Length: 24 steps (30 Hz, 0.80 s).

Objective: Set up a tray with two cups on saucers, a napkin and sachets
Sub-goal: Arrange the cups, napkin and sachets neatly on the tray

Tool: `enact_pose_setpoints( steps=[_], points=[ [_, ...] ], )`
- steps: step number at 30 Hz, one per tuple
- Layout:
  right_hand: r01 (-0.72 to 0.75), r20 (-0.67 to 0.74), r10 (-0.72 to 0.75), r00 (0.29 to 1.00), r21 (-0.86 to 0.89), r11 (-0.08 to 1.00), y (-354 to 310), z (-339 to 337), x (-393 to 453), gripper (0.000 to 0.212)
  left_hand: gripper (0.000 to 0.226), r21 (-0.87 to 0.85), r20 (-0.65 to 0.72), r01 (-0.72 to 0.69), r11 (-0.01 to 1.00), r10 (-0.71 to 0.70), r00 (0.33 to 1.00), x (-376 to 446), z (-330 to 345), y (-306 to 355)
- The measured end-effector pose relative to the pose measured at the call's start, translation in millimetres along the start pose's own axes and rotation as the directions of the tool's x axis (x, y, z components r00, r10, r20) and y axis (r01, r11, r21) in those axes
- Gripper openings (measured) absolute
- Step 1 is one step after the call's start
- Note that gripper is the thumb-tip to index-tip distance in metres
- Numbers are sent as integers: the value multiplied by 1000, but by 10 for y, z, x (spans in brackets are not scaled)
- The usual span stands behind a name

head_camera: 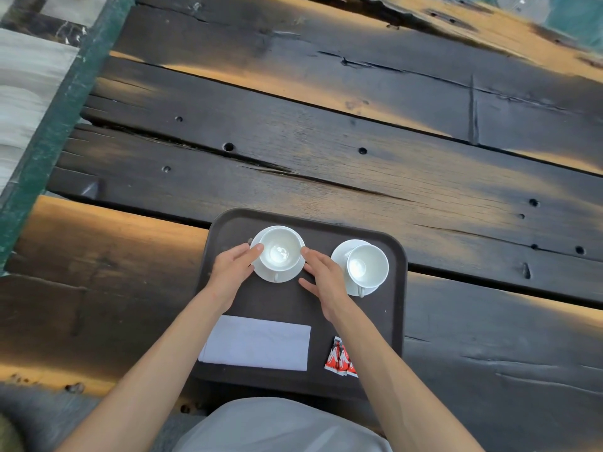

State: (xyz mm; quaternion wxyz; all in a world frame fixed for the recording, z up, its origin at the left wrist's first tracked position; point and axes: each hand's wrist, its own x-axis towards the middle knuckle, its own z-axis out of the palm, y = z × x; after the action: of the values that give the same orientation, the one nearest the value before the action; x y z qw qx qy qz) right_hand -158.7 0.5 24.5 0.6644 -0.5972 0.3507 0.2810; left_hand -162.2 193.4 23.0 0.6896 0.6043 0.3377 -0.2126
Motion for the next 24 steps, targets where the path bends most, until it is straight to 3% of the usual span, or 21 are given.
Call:
enact_pose_setpoints(
  steps=[5,8,11,14,18,24],
  points=[
    [29,10,-29,1000,-24,999,50,-43,-53,48,65,-1,-40,15,1000,-15,999,-83,-38,-23],
    [67,8,-67,998,-101,993,146,-136,-142,43,59,126,-59,-7,992,15,998,-202,-181,-120],
    [79,0,-80,997,-182,980,299,-284,-263,30,52,358,-62,-60,932,87,994,-368,-430,-269],
    [91,-5,-94,996,-232,968,489,-450,-392,19,48,474,-85,-69,878,123,989,-564,-648,-472],
    [68,-58,-90,994,-307,949,778,-580,-514,22,49,638,-142,-9,770,129,981,-780,-792,-781],
    [-28,-62,8,998,-328,944,1165,-526,-659,17,43,713,-223,65,698,138,965,-873,-797,-1079]
  ],
)
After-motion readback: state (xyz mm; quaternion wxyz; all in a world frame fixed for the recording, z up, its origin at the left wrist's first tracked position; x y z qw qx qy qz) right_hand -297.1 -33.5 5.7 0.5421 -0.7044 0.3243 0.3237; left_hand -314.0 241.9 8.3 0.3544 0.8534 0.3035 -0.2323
